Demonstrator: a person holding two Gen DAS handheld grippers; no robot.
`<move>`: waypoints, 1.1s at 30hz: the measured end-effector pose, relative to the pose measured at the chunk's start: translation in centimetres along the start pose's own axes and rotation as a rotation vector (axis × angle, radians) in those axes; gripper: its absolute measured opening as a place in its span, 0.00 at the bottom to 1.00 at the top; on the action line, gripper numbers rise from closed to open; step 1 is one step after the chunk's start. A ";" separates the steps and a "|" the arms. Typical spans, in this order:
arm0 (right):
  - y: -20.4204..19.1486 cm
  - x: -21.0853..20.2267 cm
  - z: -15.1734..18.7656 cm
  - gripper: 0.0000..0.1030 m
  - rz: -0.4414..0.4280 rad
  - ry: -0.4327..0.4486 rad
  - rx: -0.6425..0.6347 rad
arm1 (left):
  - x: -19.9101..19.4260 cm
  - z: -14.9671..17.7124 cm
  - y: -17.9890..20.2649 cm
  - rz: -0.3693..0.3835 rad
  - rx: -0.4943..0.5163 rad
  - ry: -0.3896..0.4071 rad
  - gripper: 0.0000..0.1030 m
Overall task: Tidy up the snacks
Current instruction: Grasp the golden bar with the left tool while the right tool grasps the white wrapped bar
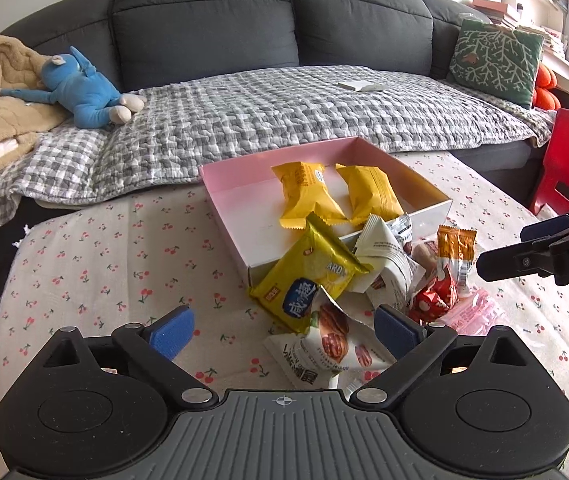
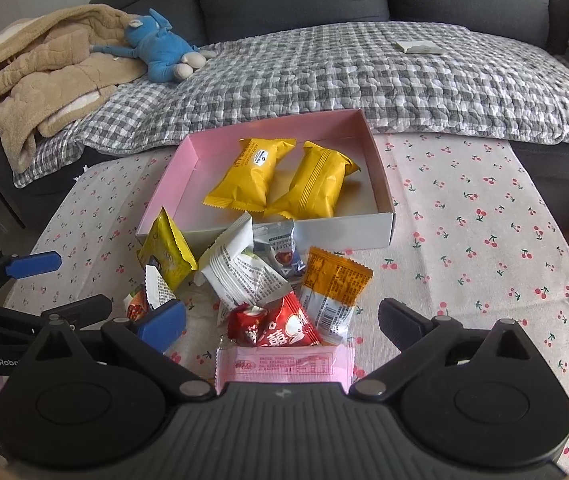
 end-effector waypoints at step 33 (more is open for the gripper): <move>-2.8 -0.3 8.4 0.69 -0.189 -0.225 -0.763 | 2.3 5.9 9.9 0.273 0.276 -0.151 0.52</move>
Point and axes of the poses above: each gripper's, at about its wrist camera, not at the fingertips, and x roughly the way its jaws point, y to its right, z to its underside, the point moved 8 cm from there along x, roughly the way its jaws point
